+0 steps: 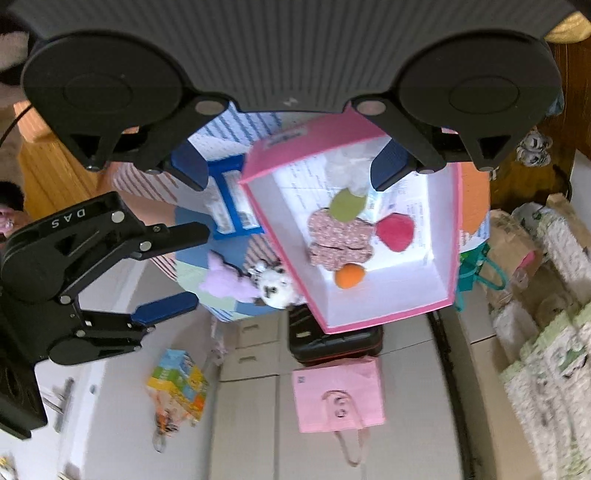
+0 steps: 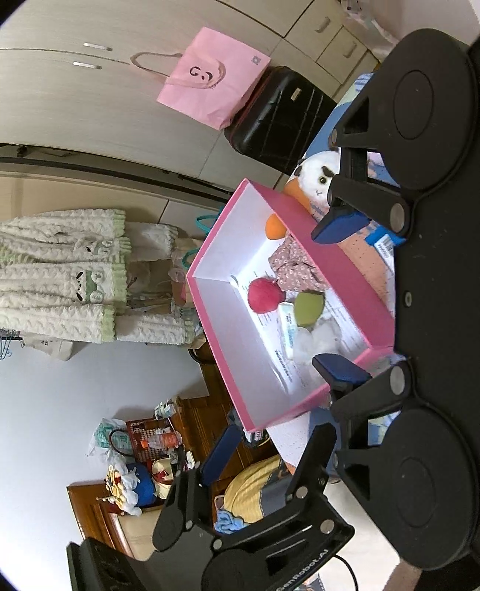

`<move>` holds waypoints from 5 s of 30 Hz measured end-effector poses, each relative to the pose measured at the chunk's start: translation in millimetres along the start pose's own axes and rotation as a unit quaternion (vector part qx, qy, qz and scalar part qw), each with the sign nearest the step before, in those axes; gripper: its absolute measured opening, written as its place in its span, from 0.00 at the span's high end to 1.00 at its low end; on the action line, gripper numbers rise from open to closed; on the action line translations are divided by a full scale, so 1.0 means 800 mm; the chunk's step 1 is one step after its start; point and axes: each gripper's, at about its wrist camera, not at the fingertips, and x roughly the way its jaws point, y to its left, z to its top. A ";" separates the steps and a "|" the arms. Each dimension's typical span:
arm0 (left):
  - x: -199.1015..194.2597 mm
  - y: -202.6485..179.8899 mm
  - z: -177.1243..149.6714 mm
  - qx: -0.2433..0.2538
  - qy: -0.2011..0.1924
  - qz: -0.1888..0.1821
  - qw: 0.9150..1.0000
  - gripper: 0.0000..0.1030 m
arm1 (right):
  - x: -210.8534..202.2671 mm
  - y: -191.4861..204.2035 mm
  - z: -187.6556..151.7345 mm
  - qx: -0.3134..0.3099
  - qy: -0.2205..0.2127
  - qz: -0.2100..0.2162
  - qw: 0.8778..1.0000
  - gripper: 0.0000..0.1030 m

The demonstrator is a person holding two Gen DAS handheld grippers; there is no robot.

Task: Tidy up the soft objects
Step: 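Move both tools away from the box toward the blue wipe pack, then lower the left gripper onto the blue wipe pack and close on its end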

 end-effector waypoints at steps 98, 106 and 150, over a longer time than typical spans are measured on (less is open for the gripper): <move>0.257 -0.127 -0.027 -0.145 -0.039 0.046 0.988 0.48 | 0.103 -0.042 -0.245 0.043 -0.110 -0.025 0.993 0.26; 0.253 -0.125 -0.027 -0.138 -0.045 0.074 0.987 0.44 | 0.097 -0.040 -0.240 0.057 -0.108 -0.015 0.992 0.75; 0.281 -0.102 -0.009 -0.134 0.029 0.033 0.990 0.50 | 0.116 -0.027 -0.235 0.065 -0.091 -0.037 0.993 0.27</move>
